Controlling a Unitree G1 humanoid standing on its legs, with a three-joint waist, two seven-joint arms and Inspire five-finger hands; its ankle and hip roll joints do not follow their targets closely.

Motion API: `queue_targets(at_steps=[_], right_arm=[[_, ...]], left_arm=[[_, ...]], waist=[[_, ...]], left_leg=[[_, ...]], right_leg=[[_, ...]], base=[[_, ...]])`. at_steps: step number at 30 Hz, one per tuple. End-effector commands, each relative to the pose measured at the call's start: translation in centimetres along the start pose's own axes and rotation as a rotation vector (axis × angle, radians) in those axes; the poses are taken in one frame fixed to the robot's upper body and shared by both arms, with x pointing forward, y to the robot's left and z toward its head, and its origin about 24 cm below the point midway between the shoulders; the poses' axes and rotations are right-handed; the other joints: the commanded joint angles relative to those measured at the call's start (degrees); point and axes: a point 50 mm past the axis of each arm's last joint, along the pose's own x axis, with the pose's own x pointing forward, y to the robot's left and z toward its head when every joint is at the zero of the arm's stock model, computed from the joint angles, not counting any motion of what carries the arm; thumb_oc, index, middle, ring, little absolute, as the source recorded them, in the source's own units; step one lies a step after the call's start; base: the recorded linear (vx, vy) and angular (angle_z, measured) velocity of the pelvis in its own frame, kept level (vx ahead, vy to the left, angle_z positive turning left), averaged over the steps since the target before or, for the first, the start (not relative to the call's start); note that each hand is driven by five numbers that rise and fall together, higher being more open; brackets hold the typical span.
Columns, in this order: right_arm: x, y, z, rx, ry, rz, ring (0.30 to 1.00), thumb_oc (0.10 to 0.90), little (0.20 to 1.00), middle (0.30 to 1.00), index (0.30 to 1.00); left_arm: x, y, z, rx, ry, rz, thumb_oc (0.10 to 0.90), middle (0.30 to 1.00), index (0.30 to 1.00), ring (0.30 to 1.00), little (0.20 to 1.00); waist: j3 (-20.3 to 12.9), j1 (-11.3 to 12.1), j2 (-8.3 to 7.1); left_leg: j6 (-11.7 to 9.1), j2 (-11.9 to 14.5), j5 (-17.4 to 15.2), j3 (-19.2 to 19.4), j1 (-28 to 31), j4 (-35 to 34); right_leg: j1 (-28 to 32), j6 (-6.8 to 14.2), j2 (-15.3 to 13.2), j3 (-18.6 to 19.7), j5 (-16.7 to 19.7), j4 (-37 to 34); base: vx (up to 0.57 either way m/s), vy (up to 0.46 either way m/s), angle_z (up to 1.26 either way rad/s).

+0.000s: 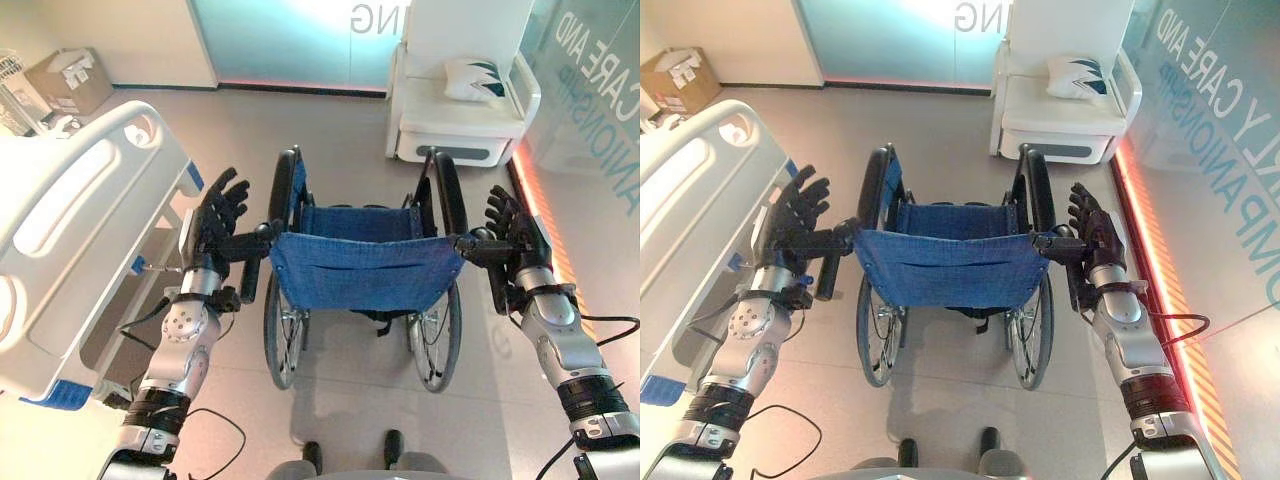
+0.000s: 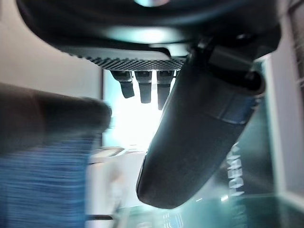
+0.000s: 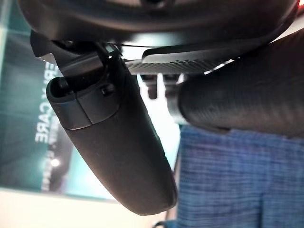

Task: Push the wheelchair next to the bed

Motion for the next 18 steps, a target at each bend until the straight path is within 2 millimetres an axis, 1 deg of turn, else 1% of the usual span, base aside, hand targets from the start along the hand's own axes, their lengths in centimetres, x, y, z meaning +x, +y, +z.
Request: queue_targets(at_steps=[1,5,6,8,9,10,13,14,16,18], right_arm=[[0.1,-1.6,3.0,-0.108,-0.119,-0.008,0.9,0.8,0.9,0.9,0.9],[0.0,-2.7,3.0,-0.236,-0.103,-0.076,0.9,0.8,0.9,0.9,0.9],[0.0,-3.2,3.2,-0.288,-0.105,-0.115,0.9,0.8,0.9,0.9,0.9],[0.1,-3.6,3.4,-0.325,-0.111,-0.147,0.9,0.8,0.9,0.9,0.9],[0.2,-3.9,3.8,-0.381,-0.125,-0.185,0.9,0.8,0.9,0.9,0.9],[0.2,-4.0,3.8,-0.394,-0.128,-0.191,0.9,0.8,0.9,0.9,0.9],[0.3,-4.5,5.2,-0.55,-0.18,-0.307,0.9,0.8,0.9,0.9,0.9],[0.4,-4.5,5.3,-0.557,-0.184,-0.314,0.9,0.8,0.9,0.9,0.9],[0.5,-4.5,6.3,-0.606,-0.224,-0.371,0.9,0.8,0.9,0.9,0.9],[0.6,-4.3,6.7,-0.619,-0.241,-0.39,0.9,0.8,0.9,0.9,0.9]], left_arm=[[1.4,1.6,5.0,0.235,-0.198,0.004,0.8,0.9,0.9,0.9,0.9],[1.5,2.9,5.2,0.396,-0.175,0.047,0.8,0.9,0.9,0.9,0.9],[1.7,3.3,5.4,0.443,-0.16,0.053,0.8,0.9,0.9,0.9,0.9],[1.9,3.5,5.5,0.482,-0.153,0.061,0.8,0.9,0.9,0.9,0.9],[2.0,3.7,5.7,0.523,-0.15,0.074,0.8,0.9,0.9,0.9,0.9],[2.1,3.7,5.7,0.528,-0.149,0.075,0.8,0.9,0.9,0.9,0.9],[2.4,3.5,5.6,0.59,-0.127,0.075,0.8,0.9,0.9,0.9,0.9],[2.4,3.5,5.6,0.593,-0.125,0.075,0.8,0.9,0.9,0.9,0.9],[2.8,3.1,5.6,0.61,-0.107,0.066,0.8,0.9,0.9,0.9,0.9],[3.0,2.8,5.4,0.605,-0.094,0.061,0.8,0.9,0.9,0.9,0.9]], waist=[[-2.38,0.49,0.54],[-1.92,0.37,0.7],[-1.75,0.32,0.74],[-1.55,0.27,0.77],[-1.33,0.15,0.8],[-1.3,0.13,0.81],[-0.75,-0.1,1.05],[-0.71,-0.11,1.08],[-0.31,-0.26,1.26],[-0.1,-0.33,1.32]], left_leg=[[2.42,-3.09,-5.66,0.84,-3.67,4.33],[2.47,-3.08,-5.7,1.09,-4.15,4.73],[2.51,-3.11,-5.76,1.13,-4.31,4.86],[2.53,-3.12,-5.8,1.18,-4.49,4.96],[2.53,-3.14,-5.86,1.24,-4.62,5.12],[2.54,-3.16,-5.88,1.23,-4.63,5.15],[2.66,-3.34,-5.91,1.22,-5.11,5.56],[2.66,-3.34,-5.92,1.23,-5.13,5.58],[2.72,-3.43,-6.02,1.26,-5.44,5.88],[2.73,-3.49,-6.02,1.23,-5.54,5.93]], right_leg=[[-3.47,0.4,1.05,0.52,-7.33,8.69],[-3.85,0.47,1.16,0.91,-7.24,8.83],[-3.99,0.51,1.21,1.01,-7.22,8.89],[-4.15,0.54,1.28,1.11,-7.21,8.97],[-4.27,0.54,1.33,1.23,-7.21,9.07],[-4.28,0.54,1.34,1.25,-7.21,9.08],[-4.59,0.44,1.63,1.84,-7.16,9.17],[-4.61,0.44,1.66,1.89,-7.18,9.19],[-4.87,0.45,1.82,2.23,-7.26,9.39],[-5.01,0.46,1.91,2.4,-7.26,9.46]], base=[[-0.03,-0.004,0.01],[-0.04,-0.001,-0.01],[-0.04,-0.008,-0.02],[-0.04,-0.008,-0.01],[-0.04,-0.004,-0.01],[-0.05,0.0,-0.01],[-0.04,0.003,-0.01],[-0.04,0.003,-0.03],[-0.05,0.003,-0.01],[-0.04,0.001,0.03]])
